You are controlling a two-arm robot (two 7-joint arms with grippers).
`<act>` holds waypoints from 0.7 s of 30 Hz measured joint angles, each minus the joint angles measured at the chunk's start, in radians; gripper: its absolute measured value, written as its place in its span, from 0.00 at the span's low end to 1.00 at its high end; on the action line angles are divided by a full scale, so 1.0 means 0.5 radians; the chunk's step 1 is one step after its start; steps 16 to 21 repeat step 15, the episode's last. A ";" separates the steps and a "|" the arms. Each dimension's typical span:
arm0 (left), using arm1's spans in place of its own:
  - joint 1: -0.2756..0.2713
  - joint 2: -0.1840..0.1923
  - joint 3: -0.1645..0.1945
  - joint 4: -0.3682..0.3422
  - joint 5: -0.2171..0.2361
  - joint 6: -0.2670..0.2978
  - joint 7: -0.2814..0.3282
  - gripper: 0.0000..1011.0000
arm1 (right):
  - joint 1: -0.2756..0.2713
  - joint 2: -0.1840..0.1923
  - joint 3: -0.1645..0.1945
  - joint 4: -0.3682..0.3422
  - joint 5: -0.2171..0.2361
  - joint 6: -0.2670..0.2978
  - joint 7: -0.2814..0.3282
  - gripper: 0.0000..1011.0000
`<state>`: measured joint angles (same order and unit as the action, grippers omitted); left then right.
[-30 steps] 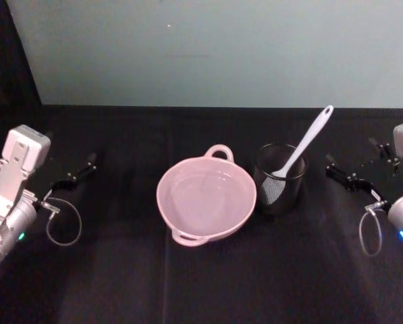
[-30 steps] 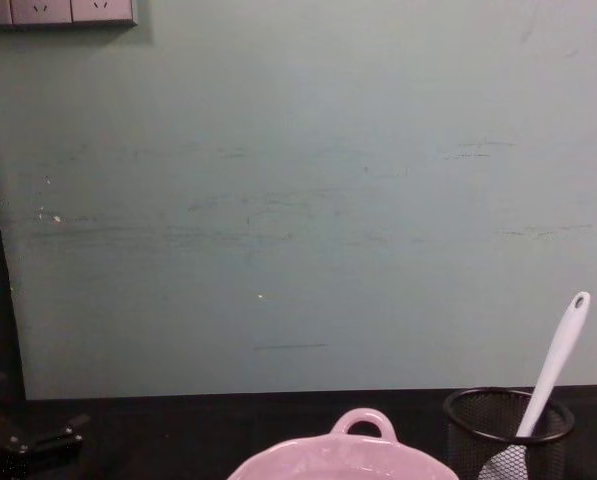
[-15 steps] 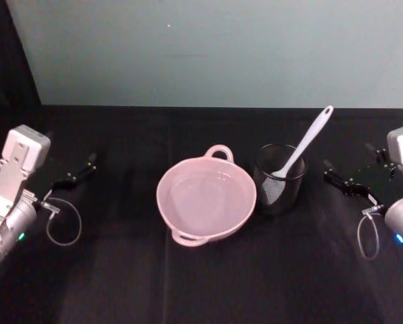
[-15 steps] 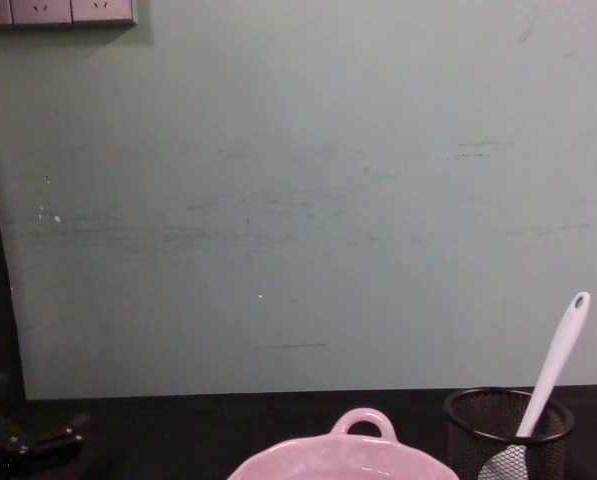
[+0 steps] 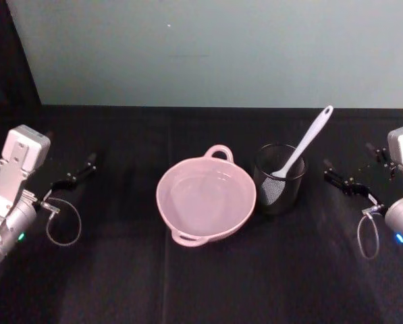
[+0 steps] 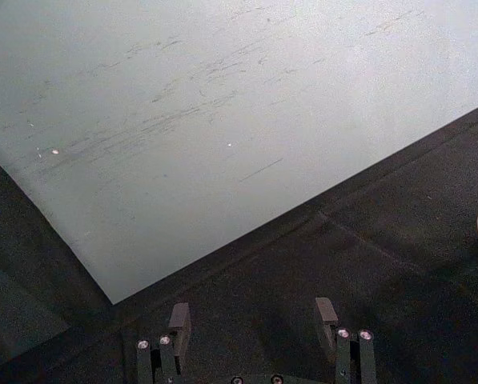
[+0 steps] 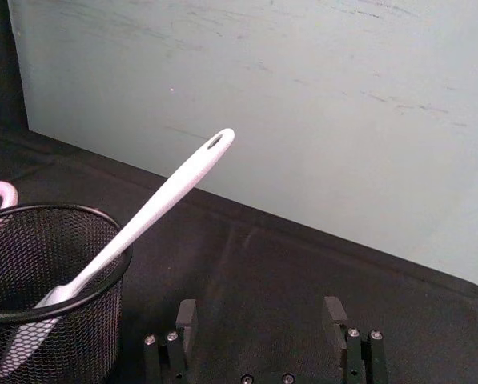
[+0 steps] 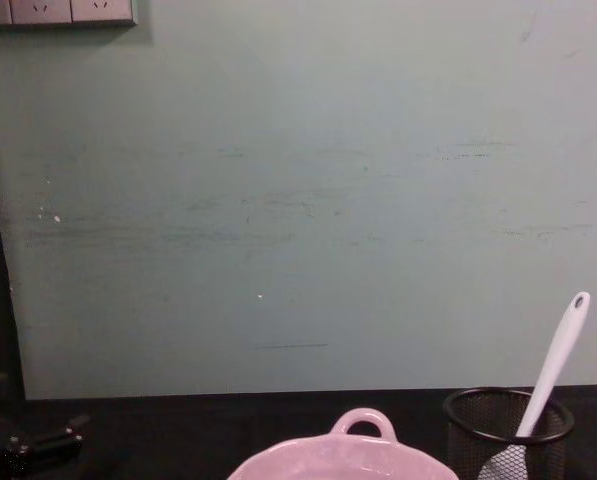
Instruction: Use the one hand to pick up the spoon and stir the clear water in the bowl.
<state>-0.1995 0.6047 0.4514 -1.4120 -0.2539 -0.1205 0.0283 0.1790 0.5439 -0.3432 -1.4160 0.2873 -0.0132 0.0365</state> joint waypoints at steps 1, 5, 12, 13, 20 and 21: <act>0.000 0.000 0.000 0.000 0.000 0.000 0.000 1.00 | 0.000 0.000 0.000 0.000 0.000 0.000 0.000 0.99; 0.000 0.000 0.000 0.000 0.000 0.000 0.000 1.00 | -0.001 0.001 0.000 -0.001 0.002 -0.001 -0.001 0.99; 0.000 0.000 0.000 0.000 0.000 0.000 0.000 1.00 | -0.001 0.002 0.000 -0.003 0.003 -0.003 -0.001 0.99; 0.000 0.000 0.000 0.000 0.000 0.000 0.000 1.00 | -0.001 0.002 0.000 -0.003 0.003 -0.003 -0.001 0.99; 0.000 0.000 0.000 0.000 0.000 0.000 0.000 1.00 | -0.001 0.002 0.000 -0.003 0.003 -0.003 -0.001 0.99; 0.000 0.000 0.000 0.000 0.000 0.000 0.000 1.00 | -0.001 0.002 0.000 -0.003 0.003 -0.003 -0.001 0.99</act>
